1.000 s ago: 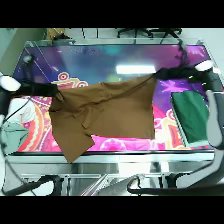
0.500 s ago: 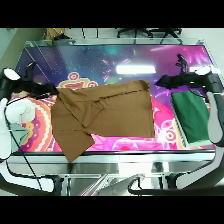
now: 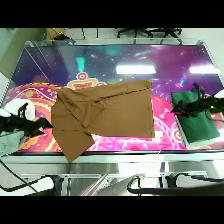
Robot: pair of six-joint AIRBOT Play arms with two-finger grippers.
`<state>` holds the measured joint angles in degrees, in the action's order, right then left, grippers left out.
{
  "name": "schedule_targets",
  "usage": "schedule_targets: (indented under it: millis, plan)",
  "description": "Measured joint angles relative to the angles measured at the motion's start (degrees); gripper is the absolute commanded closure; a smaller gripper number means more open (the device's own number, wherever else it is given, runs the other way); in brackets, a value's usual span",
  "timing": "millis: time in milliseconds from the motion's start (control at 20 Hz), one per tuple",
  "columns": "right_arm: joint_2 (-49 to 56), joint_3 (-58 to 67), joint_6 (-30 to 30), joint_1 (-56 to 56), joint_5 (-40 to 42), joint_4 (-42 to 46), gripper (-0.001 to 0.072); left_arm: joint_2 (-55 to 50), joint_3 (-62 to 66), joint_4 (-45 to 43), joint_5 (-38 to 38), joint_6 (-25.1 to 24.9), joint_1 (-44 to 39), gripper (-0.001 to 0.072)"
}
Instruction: Fold the shirts.
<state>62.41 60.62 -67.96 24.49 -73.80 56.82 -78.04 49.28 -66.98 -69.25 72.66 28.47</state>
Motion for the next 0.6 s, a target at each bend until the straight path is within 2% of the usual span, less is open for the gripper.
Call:
schedule_targets:
  millis: [200,400,450,500,600]
  plan:
    - [-2.36,-9.33,1.05,-0.79,1.79,-1.18,0.0417,-0.55,-4.44,6.34,3.67,-3.45,1.01,0.005]
    - [-2.91,-14.95,1.6,-2.86,3.78,-2.27,0.0416,-4.92,-2.16,11.32,3.67,-6.19,0.04,0.0052]
    - [-2.93,-16.0,1.75,-3.76,4.44,-2.49,0.0416,-6.03,-1.14,11.93,3.41,-6.58,-0.55,0.0128]
    - [-2.97,-16.83,1.79,-4.76,5.29,-2.69,0.0416,-7.08,-0.07,12.04,3.39,-6.95,-1.29,0.0324]
    - [-2.78,-18.05,1.95,-6.8,6.84,-2.93,0.0416,-8.79,1.64,12.15,3.45,-7.67,-3.06,0.0607]
